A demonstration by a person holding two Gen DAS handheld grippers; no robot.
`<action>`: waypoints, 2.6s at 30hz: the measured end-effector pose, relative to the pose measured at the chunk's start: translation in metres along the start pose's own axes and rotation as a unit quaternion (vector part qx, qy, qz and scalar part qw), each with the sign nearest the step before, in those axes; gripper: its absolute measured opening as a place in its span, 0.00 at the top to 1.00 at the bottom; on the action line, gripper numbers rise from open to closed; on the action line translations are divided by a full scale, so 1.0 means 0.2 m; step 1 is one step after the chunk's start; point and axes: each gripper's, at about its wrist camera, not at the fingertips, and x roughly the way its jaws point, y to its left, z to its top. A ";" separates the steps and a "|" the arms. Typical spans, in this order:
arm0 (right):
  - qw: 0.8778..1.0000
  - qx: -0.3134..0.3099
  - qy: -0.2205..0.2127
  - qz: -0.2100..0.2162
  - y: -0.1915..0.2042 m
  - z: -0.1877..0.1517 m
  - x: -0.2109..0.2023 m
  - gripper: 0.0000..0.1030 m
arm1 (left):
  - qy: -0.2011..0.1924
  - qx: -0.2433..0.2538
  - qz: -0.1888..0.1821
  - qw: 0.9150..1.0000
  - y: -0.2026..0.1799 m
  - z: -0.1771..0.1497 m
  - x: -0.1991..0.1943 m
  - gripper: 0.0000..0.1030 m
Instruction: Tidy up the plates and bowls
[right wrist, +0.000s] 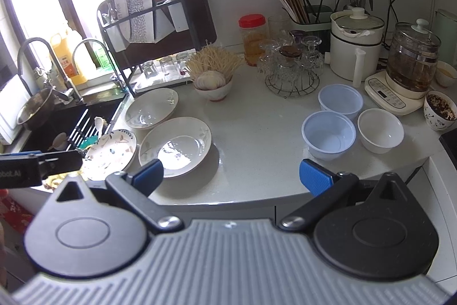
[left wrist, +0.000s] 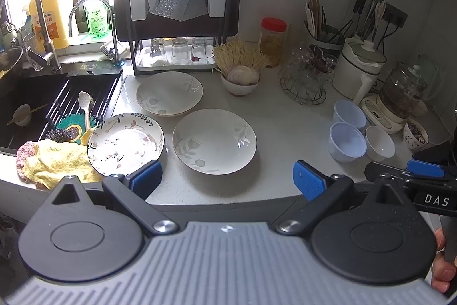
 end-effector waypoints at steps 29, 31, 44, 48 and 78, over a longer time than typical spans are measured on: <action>0.997 0.055 -0.035 -0.035 0.43 -0.05 0.13 0.00 | -0.016 0.026 -0.035 0.999 0.49 0.11 0.10 0.03; 0.997 0.060 -0.036 -0.034 0.48 -0.06 0.14 0.00 | -0.012 0.024 -0.031 0.999 0.55 0.11 0.10 0.03; 0.994 0.090 -0.033 -0.059 0.58 -0.04 0.25 0.00 | 0.022 -0.006 -0.023 0.999 0.75 0.12 0.23 0.03; 0.994 0.092 -0.033 -0.043 0.62 -0.01 0.34 0.00 | 0.015 0.004 -0.010 1.000 0.80 0.15 0.30 0.03; 0.970 0.184 0.153 0.047 0.90 -0.04 1.13 0.37 | 0.108 -0.032 -0.024 0.993 1.36 0.14 0.99 0.07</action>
